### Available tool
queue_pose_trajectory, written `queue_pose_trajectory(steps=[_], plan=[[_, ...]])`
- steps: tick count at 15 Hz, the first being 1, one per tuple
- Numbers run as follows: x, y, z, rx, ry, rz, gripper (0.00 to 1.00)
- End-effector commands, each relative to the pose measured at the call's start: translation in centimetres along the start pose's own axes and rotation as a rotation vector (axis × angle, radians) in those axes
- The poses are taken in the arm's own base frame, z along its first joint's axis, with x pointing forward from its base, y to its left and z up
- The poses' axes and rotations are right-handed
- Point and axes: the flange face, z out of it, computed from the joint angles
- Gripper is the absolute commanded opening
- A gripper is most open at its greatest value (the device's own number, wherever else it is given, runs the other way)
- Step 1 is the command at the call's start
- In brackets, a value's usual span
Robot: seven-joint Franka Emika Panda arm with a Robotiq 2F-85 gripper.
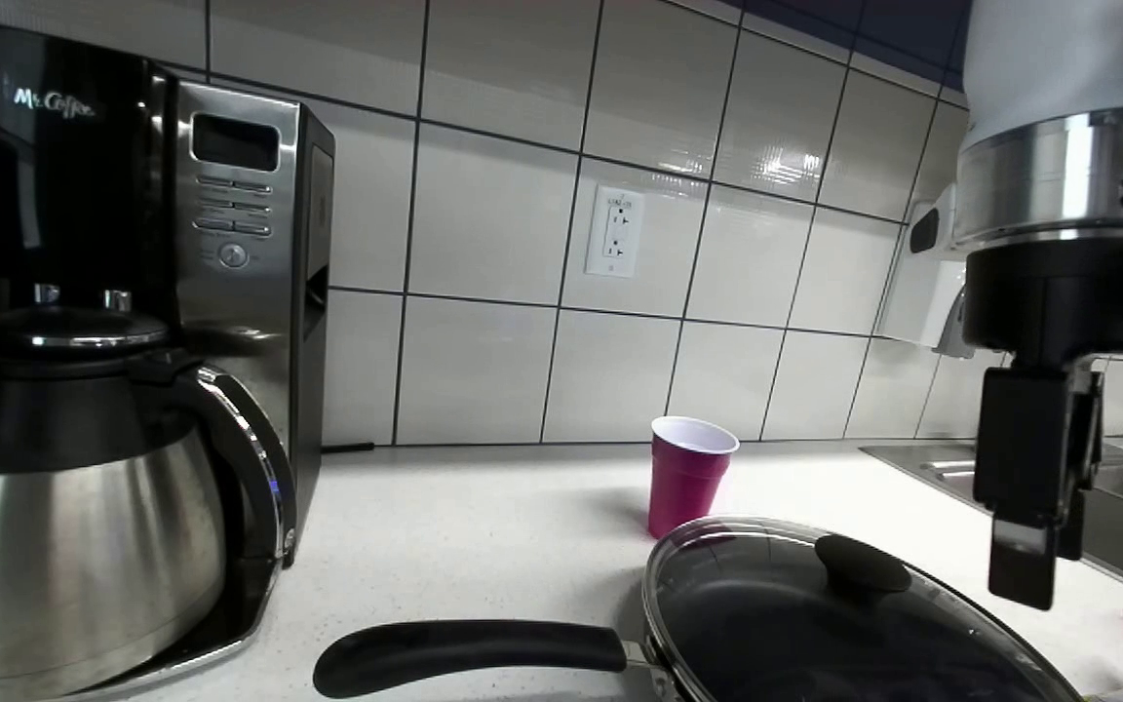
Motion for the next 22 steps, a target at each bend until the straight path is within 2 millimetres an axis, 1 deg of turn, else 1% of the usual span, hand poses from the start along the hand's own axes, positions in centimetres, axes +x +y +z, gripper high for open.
queue_pose_trajectory(steps=[1,6,15,22], plan=[[1.9,-0.2,0.7,-0.025,0.004,0.026,1.0],[3.4,0.3,2.1,-0.04,0.004,0.059,1.0],[5.9,2.0,3.9,-0.037,0.024,0.126,1.0],[7.4,2.5,4.2,-0.026,0.023,0.125,1.0]])
